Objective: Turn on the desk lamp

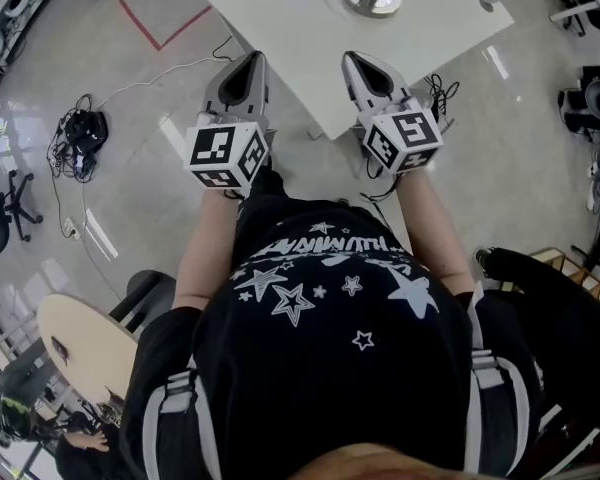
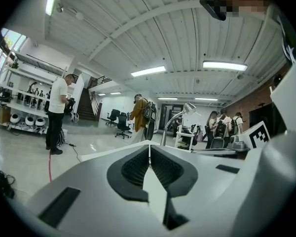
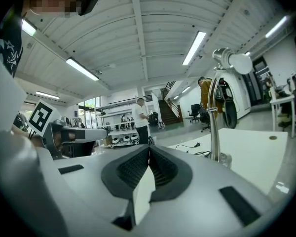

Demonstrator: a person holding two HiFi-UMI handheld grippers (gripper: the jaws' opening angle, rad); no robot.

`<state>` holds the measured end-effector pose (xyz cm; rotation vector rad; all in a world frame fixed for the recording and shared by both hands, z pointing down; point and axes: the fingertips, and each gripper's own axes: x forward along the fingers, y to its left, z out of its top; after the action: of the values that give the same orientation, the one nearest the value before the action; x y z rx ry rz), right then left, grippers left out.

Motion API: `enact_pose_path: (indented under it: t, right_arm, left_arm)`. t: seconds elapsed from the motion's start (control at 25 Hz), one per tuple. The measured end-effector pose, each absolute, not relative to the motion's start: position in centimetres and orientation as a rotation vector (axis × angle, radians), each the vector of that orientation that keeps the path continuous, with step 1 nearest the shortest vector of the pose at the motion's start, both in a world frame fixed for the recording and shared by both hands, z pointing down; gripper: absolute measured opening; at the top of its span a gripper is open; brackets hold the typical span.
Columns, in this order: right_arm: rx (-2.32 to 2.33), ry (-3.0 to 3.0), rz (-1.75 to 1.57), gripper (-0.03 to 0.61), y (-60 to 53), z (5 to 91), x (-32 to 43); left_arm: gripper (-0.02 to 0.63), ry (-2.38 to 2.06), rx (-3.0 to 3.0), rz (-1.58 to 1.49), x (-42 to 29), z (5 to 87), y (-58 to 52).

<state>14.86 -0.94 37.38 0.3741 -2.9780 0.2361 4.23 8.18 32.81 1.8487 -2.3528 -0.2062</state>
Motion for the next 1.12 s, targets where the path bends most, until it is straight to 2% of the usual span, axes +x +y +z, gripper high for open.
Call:
enact_pose_path:
  t: [0.48, 1.12]
  right_arm:
    - [0.672, -2.914, 0.201, 0.005, -2.0, 36.8, 5.2]
    - [0.780, -2.836, 0.210, 0.005, -4.2, 38.8, 0.1]
  left_arm:
    - [0.017, -2.159, 1.978, -0.236, -5.9, 33.9, 8.8]
    - [0.017, -2.097, 1.956, -0.241, -13.2, 35.8, 6.8]
